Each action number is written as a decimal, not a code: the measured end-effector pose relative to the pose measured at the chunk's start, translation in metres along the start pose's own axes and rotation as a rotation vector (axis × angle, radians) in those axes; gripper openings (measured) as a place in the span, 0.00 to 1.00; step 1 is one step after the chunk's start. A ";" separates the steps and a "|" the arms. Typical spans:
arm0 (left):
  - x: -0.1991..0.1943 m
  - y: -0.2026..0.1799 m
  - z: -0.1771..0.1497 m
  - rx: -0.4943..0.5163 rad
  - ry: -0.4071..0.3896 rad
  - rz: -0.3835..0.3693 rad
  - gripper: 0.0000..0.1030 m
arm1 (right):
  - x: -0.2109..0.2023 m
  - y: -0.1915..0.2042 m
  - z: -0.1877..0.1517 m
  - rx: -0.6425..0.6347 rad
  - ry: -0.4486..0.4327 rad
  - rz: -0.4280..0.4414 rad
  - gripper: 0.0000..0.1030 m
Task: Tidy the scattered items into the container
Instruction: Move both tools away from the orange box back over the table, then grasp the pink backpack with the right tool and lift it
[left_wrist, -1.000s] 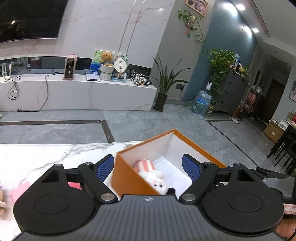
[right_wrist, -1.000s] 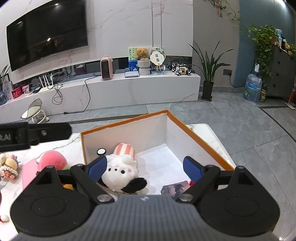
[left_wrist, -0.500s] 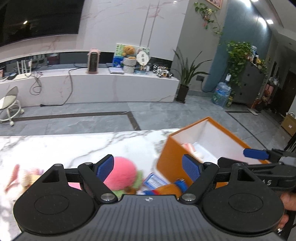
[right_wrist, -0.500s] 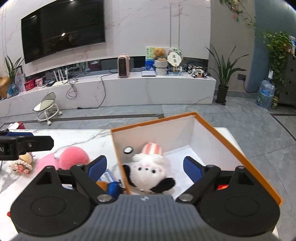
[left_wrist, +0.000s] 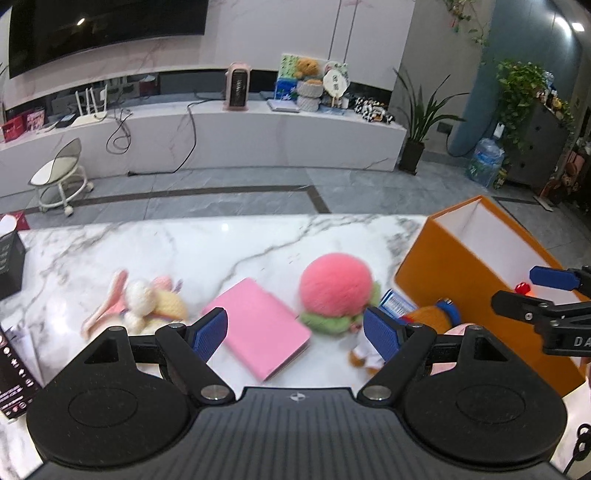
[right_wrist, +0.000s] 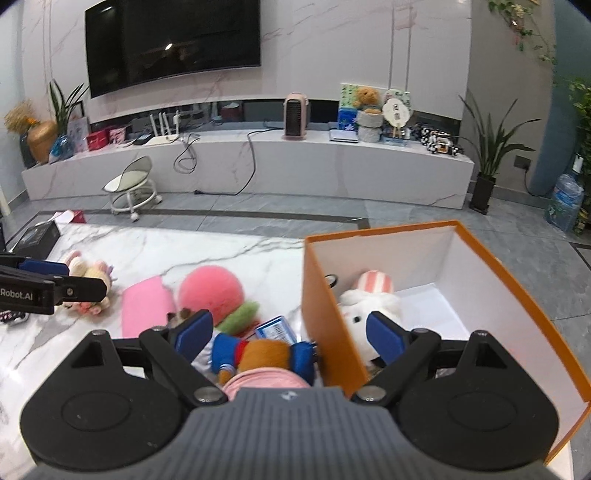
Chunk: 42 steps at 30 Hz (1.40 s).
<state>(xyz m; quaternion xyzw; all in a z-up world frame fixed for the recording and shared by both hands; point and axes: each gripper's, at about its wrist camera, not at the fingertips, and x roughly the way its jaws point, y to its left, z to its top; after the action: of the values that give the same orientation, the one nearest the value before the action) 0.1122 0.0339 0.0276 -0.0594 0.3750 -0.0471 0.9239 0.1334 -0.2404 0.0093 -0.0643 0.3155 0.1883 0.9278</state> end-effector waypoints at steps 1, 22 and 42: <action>0.000 0.004 -0.002 -0.003 0.005 0.003 0.93 | 0.001 0.002 0.000 -0.005 0.007 0.003 0.89; 0.035 0.047 -0.024 -0.085 0.057 -0.024 0.93 | 0.027 0.030 -0.023 -0.097 0.141 0.039 0.89; 0.079 0.024 -0.030 -0.039 0.133 -0.056 0.93 | 0.041 0.026 -0.049 -0.195 0.196 0.009 0.94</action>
<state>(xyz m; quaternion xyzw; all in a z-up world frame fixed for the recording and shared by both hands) 0.1483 0.0452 -0.0517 -0.0847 0.4346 -0.0695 0.8939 0.1252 -0.2153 -0.0547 -0.1711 0.3851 0.2149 0.8810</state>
